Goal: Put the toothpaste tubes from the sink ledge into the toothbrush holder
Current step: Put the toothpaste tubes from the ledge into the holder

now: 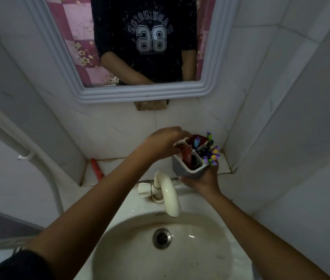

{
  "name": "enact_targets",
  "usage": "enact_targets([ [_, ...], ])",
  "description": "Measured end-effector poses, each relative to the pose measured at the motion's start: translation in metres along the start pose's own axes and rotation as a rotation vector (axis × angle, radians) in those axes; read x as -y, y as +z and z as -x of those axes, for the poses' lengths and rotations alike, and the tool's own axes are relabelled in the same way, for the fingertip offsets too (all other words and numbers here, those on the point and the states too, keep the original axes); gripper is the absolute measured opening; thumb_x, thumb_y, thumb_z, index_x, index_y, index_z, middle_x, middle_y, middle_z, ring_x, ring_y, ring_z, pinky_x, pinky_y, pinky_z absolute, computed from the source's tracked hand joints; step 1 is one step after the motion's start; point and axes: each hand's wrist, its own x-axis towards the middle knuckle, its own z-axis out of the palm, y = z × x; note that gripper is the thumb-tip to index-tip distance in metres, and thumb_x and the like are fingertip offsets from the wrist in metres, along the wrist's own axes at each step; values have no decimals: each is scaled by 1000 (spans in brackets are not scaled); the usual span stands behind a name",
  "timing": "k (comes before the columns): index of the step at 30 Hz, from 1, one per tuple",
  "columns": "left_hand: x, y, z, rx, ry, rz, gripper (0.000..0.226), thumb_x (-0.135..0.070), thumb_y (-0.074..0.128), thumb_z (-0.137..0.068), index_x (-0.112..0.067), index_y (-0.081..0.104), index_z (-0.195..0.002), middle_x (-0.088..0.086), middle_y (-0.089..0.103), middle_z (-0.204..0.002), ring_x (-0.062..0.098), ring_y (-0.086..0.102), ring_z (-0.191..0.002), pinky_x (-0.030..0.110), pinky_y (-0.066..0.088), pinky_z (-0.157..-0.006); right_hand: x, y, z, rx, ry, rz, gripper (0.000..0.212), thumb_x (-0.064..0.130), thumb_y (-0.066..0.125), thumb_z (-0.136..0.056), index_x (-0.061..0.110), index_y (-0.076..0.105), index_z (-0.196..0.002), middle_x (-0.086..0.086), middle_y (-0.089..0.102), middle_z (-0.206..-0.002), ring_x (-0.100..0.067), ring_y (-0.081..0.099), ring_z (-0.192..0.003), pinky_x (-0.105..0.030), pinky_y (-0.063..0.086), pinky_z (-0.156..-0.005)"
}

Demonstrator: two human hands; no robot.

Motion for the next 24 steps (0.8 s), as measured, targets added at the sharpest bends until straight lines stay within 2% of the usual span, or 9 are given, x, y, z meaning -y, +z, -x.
enact_targets([
  [2, 19, 5, 19, -151, -100, 124, 50, -24, 70, -83, -24, 56, -131, 1, 64, -120, 14, 62, -86, 34, 54, -79, -2, -1, -1, -20, -13, -40, 97, 7, 105, -46, 6, 58, -130, 5, 72, -116, 12, 70, -104, -20, 61, -94],
  [3, 32, 10, 35, -240, -196, 171, 45, -27, 70, -83, -25, 59, -127, -1, 66, -115, 14, 63, -81, 33, 54, -76, -1, -2, 1, -33, -19, -47, 104, 16, 107, -42, 3, 57, -133, 2, 72, -118, 12, 69, -106, -16, 59, -94],
  [5, 68, 30, 75, -398, -451, 225, 33, -29, 68, -83, -22, 65, -115, -2, 69, -103, 17, 65, -79, 28, 49, -72, 1, -2, 1, -49, -45, -44, 124, 45, 107, -34, 0, 55, -138, -6, 72, -126, -3, 70, -117, -14, 55, -99],
  [8, 111, 65, 138, -440, -797, 189, 33, -30, 59, -81, -9, 65, -105, 11, 70, -95, 33, 67, -88, 30, 46, -71, -2, 1, -3, -42, -45, -19, 129, 38, 107, -34, -4, 50, -142, -15, 68, -134, -22, 67, -125, -6, 52, -97],
  [11, 124, 85, 171, -277, -1075, 217, 36, -35, 59, -87, -5, 61, -106, 12, 68, -89, 35, 68, -85, 33, 50, -66, -4, 3, -4, -58, -44, 30, 136, 61, 103, -32, 5, 49, -145, -9, 66, -138, -18, 65, -129, -34, 55, -109],
  [13, 127, 95, 176, -208, -1154, 229, 44, -47, 62, -85, -6, 60, -100, 12, 67, -91, 33, 67, -87, 35, 52, -67, -17, 3, -8, -64, -28, 54, 141, 67, 101, -31, 10, 47, -147, -6, 64, -142, -16, 63, -132, -44, 54, -111],
  [16, 132, 104, 170, -149, -1214, 296, 57, -58, 66, -77, -7, 57, -101, 11, 67, -93, 31, 67, -88, 34, 50, -67, -20, 2, -10, -48, 5, 90, 142, 65, 103, -31, 12, 45, -149, -4, 62, -145, -14, 61, -134, -44, 53, -112],
  [19, 145, 113, 164, -132, -1285, 411, 59, -53, 77, -68, -9, 58, -102, 8, 72, -89, 27, 72, -80, 37, 60, -72, -22, 2, -12, -33, 11, 101, 142, 65, 102, -30, 13, 46, -149, -3, 61, -145, -12, 60, -135, -41, 52, -114],
  [24, 138, 102, 159, -226, -1312, 598, 23, -30, 72, -78, -8, 70, -72, 7, 73, -66, 23, 73, -66, 35, 60, -80, -25, 4, -14, -51, 12, 91, 142, 65, 102, -29, 11, 47, -148, -3, 63, -143, -11, 62, -133, -39, 53, -113],
])
